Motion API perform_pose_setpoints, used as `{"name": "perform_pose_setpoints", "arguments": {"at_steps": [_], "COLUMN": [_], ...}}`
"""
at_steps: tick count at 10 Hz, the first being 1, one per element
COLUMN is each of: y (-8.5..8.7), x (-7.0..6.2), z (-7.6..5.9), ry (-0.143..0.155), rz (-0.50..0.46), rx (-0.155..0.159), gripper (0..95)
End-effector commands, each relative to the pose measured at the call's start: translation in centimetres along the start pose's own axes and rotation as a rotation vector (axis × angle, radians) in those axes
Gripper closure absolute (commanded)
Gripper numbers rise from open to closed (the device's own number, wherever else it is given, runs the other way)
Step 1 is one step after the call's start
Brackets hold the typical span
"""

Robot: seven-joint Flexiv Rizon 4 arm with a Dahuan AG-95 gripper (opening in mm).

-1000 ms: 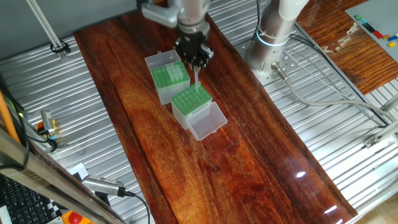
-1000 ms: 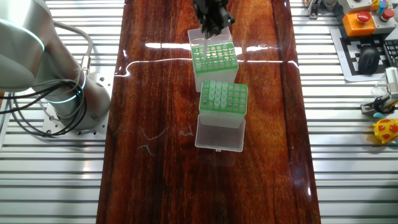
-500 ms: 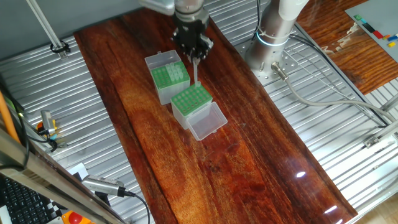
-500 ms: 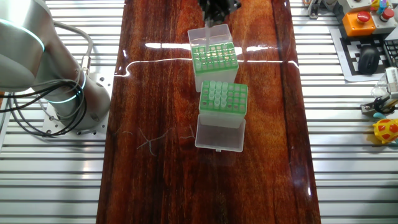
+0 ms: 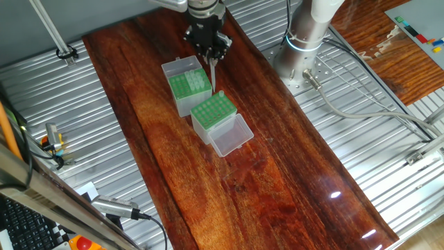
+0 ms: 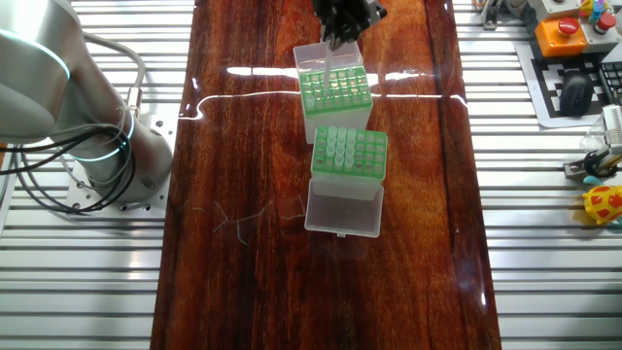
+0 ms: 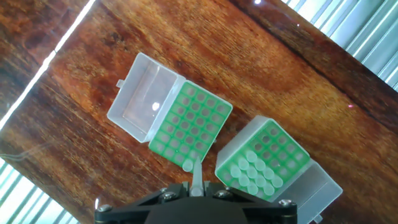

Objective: Transfer all large pipette tips from one holder to another

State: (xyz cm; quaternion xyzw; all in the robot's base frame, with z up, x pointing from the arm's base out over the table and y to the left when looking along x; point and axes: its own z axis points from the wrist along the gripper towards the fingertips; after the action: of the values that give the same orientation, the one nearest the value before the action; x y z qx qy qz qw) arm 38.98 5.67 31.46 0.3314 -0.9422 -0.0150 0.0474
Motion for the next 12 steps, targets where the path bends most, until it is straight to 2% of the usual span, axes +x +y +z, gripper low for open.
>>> {"name": "perform_pose_setpoints", "arguments": {"at_steps": [1,2,3,4,5,6,9,12], "y": [0.0,0.0,-0.8,-2.5,-3.5,-5.8,-6.1,-6.3], "x": [0.0,0.0,0.2,0.6,0.8,1.0,1.0,0.9], "z": [0.0,0.0,-0.1,-0.5,-0.7,-1.2,-1.3,-1.4], "ry": [-0.013,-0.017,-0.014,-0.014,-0.013,-0.012,-0.014,0.001], "rz": [0.043,0.058,0.048,0.022,0.005,-0.030,-0.016,-0.016], "rx": [0.009,0.011,0.014,0.012,0.013,0.012,0.003,0.030], "gripper": [95.0,95.0,95.0,95.0,95.0,95.0,95.0,95.0]}}
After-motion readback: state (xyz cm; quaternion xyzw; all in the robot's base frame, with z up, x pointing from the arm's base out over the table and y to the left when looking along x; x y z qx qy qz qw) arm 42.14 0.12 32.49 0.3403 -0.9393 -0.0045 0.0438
